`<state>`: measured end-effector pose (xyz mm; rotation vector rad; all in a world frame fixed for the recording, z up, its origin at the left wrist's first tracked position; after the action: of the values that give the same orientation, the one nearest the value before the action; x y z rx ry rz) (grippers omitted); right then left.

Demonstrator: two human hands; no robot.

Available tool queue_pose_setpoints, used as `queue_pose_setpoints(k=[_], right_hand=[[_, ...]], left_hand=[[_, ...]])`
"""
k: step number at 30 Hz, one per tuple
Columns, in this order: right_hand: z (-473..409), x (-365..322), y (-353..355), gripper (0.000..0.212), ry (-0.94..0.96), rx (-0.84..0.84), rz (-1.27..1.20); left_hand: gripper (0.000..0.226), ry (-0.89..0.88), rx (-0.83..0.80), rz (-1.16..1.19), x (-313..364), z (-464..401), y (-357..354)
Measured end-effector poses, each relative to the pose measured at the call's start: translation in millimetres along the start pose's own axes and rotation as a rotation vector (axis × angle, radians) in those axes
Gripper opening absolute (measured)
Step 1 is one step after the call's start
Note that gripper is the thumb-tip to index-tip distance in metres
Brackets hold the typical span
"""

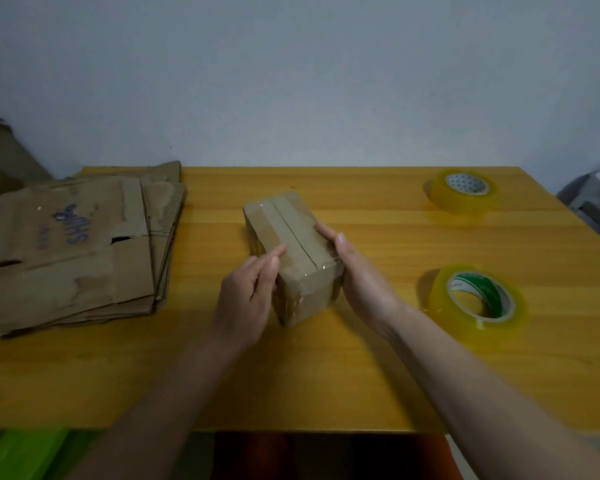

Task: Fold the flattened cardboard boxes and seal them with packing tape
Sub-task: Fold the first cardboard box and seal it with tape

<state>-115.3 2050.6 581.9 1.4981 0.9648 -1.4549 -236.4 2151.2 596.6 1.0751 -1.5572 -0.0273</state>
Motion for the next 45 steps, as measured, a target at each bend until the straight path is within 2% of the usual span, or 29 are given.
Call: queue_pose_setpoints(k=[2, 4, 7, 11, 16, 19, 25, 27, 29, 33, 37, 39, 41, 43, 45], right_hand=[[1.4, 1.2, 0.9, 0.050, 0.017, -0.031, 0.090], [1.3, 0.6, 3.4, 0.045, 0.040, -0.054, 0.171], [-0.4, 0.8, 7.8, 0.050, 0.083, -0.085, 0.211], [-3.6, -0.6, 11.2, 0.057, 0.127, -0.088, 0.268], [-2.7, -3.5, 13.3, 0.061, 0.183, -0.010, 0.299], [-0.6, -6.8, 13.9, 0.066, 0.183, 0.021, 0.430], [-9.5, -21.9, 2.6, 0.071, 0.041, 0.131, 0.657], [-8.4, -21.0, 1.2, 0.068, 0.054, 0.131, 0.647], [-6.6, -18.3, 1.5, 0.066, 0.064, 0.121, 0.651], [-7.4, -15.8, -2.9, 0.062, 0.091, 0.085, 0.657], [-6.1, -10.1, 0.2, 0.067, 0.063, -0.026, 0.582], [-4.3, -12.5, 5.5, 0.051, 0.056, -0.064, 0.522], [-8.0, -17.0, 17.9, 0.035, 0.078, 0.009, 0.465], [-16.0, -18.5, 21.5, 0.046, 0.118, 0.073, 0.486], [-26.7, -15.3, 9.8, 0.058, 0.169, 0.024, 0.585]], left_hand=[[0.055, -0.004, 0.022, 0.003, 1.5, 0.9, 0.1], [0.055, 0.007, 0.033, -0.012, 3.9, 1.1, -0.5], [0.055, 0.017, 0.040, -0.013, 3.5, 1.0, -1.1], [0.071, -0.008, 0.022, -0.041, -0.6, 1.9, -1.6], [0.080, -0.061, -0.012, -0.164, -0.5, 2.0, -4.6], [0.087, -0.064, -0.045, -0.232, -4.5, 1.9, -7.0], [0.107, -0.021, -0.206, -0.220, -6.7, 0.8, -4.5], [0.094, -0.031, -0.170, -0.276, 2.0, 0.3, 4.4], [0.073, -0.101, -0.016, -0.297, 16.9, -3.7, 11.4], [0.043, -0.189, 0.166, -0.112, 25.2, -13.2, -5.4], [0.046, -0.317, 0.389, -0.088, 14.7, -11.9, -7.3], [0.051, -0.347, 0.430, -0.088, 9.6, -10.6, -9.2], [0.043, -0.372, 0.430, -0.099, 8.0, -10.5, -11.6], [0.034, -0.408, 0.404, -0.094, 7.9, -10.2, -12.6], [0.034, -0.437, 0.376, -0.087, 7.9, -9.7, -12.0]])
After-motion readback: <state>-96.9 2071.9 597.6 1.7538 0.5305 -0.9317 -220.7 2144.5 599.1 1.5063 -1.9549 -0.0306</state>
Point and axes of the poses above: each hand's wrist, its own z-axis away from the middle knuckle, its own y-axis out of the back of the hand, x = y × z, the point moved 8 cm from there along -z, towards the middle knuckle, and after that the axes turned 9 degrees about -x, right-handed, at the moved point
